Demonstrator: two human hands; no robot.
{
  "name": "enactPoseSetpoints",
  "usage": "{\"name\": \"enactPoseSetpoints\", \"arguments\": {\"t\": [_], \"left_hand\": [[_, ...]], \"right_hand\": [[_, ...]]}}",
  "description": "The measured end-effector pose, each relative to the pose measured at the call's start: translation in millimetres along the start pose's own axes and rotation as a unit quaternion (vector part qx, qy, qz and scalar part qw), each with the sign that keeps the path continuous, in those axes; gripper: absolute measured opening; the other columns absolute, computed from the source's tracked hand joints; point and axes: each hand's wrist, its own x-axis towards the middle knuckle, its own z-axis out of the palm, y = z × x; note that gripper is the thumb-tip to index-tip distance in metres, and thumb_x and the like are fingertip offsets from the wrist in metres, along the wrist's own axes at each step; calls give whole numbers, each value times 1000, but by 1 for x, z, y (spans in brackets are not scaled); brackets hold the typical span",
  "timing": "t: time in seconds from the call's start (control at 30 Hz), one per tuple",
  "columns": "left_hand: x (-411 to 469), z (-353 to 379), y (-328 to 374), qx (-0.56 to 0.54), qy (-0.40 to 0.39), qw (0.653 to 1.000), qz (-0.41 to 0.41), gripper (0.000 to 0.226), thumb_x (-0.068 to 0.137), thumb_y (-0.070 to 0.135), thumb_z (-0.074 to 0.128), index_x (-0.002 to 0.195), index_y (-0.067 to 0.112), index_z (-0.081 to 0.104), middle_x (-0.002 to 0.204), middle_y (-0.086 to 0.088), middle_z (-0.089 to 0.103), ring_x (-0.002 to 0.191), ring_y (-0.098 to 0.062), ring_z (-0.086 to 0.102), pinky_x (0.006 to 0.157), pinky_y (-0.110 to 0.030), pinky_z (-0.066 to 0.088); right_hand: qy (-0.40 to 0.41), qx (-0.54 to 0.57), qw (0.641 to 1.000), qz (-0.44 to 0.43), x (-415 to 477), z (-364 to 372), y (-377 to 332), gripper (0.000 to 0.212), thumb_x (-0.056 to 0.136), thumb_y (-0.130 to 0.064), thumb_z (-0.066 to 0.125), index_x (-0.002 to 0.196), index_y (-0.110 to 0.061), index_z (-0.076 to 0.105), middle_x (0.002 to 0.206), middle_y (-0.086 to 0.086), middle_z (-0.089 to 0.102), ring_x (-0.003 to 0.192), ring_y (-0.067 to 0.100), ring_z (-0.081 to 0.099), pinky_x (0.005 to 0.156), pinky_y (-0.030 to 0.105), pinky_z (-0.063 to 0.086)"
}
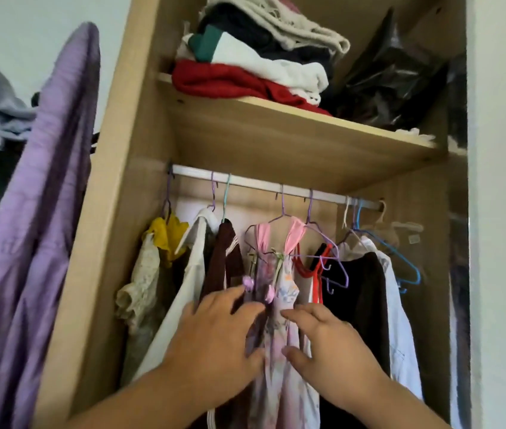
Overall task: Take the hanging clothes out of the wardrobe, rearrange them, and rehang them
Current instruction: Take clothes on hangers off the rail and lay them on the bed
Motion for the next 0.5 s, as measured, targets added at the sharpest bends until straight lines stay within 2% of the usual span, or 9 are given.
{"name": "enactPoseSetpoints", "arguments": {"t": [0.13, 0.2, 0.27, 0.33, 0.4, 0.5], "left_hand": [[9, -47, -28, 118, 40, 992, -36, 65, 79, 64, 46, 138, 46, 28, 154, 9, 17, 141, -16, 17, 112, -45, 22], [17, -72, -43, 172, 83, 981, -40, 62, 76, 60, 53, 134, 43, 41, 153, 2, 25, 140, -21, 22, 109, -45, 27], [32, -98, -58, 220, 127, 967, -26, 57, 68, 48, 67, 121, 30, 60, 147, -12, 38, 138, -32, 30, 109, -45, 30], [50, -116, -72, 271, 180, 945, 19, 49, 63, 38, 70, 109, 19, 69, 140, -21, 46, 134, -40, 36, 106, -50, 35], [67, -132, -80, 309, 199, 930, 27, 50, 66, 38, 62, 111, 18, 68, 142, -21, 44, 136, -41, 32, 104, -53, 35], [94, -152, -91, 326, 228, 917, -15, 64, 71, 43, 63, 132, 23, 54, 154, -19, 25, 144, -36, 14, 112, -50, 21]], "right_hand": [[27, 54, 998, -34, 33, -3, -11, 57, 86, -49, 54, 139, -42, 35, 140, -15, 35, 126, 10, 43, 102, 27, 37], [49, 87, 994, -34, 52, -3, -15, 56, 85, -48, 56, 138, -41, 38, 138, -14, 38, 125, 10, 44, 102, 27, 38], [75, 130, 989, -19, 72, -5, -18, 55, 85, -47, 58, 137, -39, 41, 136, -11, 42, 123, 11, 46, 101, 27, 39], [94, 147, 985, 4, 94, -8, -20, 54, 84, -45, 60, 136, -37, 44, 134, -7, 46, 122, 14, 47, 99, 28, 41], [110, 134, 984, 36, 116, -12, -19, 55, 83, -44, 60, 135, -36, 46, 133, -3, 48, 121, 19, 48, 96, 30, 43], [144, 79, 983, 84, 146, -21, -10, 47, 85, -43, 53, 131, -33, 49, 132, -1, 49, 120, 24, 48, 91, 37, 42]]}}
